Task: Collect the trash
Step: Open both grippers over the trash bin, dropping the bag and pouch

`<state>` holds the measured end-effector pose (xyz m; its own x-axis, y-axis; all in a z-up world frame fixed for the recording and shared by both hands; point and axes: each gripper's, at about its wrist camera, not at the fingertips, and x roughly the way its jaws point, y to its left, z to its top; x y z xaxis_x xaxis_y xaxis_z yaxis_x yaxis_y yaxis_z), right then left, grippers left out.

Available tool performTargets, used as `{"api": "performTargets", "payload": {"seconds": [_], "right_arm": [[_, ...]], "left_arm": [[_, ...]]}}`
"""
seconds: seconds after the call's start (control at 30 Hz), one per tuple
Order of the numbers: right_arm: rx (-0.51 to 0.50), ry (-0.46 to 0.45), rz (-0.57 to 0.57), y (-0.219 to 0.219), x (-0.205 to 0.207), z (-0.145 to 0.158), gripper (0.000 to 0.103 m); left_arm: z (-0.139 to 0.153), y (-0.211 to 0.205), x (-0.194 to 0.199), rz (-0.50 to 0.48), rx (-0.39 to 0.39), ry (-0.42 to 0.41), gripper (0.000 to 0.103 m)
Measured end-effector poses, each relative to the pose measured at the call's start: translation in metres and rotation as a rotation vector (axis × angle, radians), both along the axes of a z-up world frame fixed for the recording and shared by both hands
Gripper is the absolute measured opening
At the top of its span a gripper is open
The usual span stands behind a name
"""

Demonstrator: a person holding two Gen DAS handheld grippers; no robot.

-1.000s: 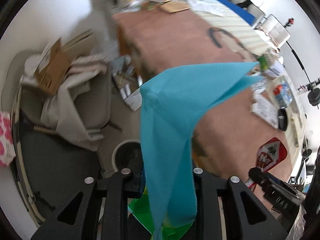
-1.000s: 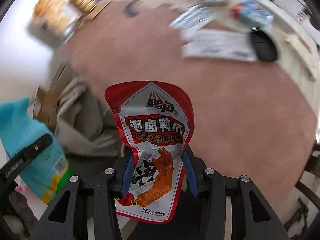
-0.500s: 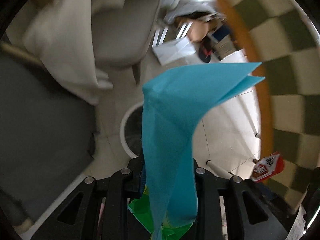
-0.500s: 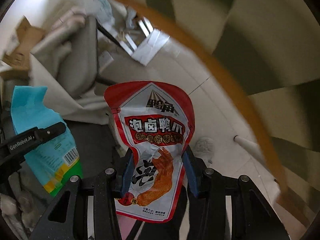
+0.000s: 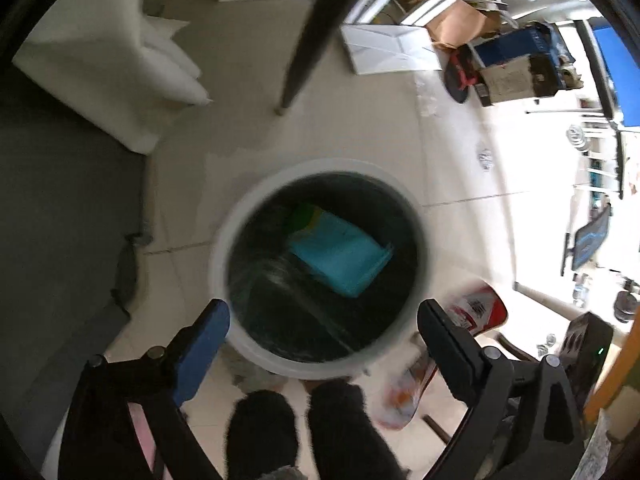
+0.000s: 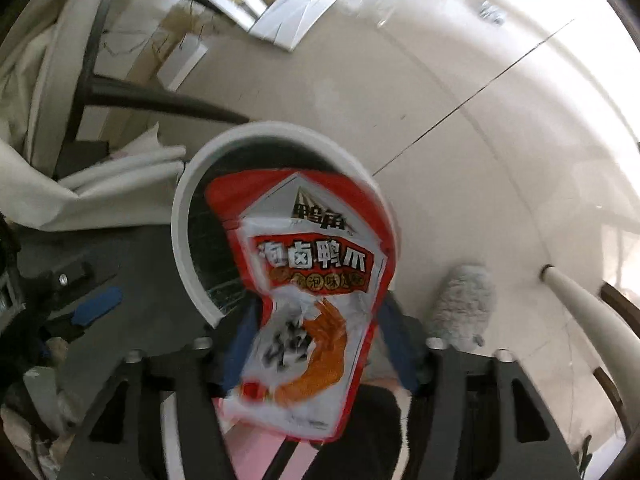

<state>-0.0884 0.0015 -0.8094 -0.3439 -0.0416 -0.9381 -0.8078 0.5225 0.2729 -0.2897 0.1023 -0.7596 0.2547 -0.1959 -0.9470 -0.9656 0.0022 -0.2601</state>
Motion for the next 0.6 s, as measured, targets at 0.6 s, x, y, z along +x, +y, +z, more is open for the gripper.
{"api": "performTargets", "payload": {"seconds": [0.6], "right_arm": [[-0.018,-0.284,0.189,-0.007,-0.035,0.109,0.1]], "left_arm": [[0.101,-0.037,-0.039,-0.118,0.163,0.303,0.096]]}}
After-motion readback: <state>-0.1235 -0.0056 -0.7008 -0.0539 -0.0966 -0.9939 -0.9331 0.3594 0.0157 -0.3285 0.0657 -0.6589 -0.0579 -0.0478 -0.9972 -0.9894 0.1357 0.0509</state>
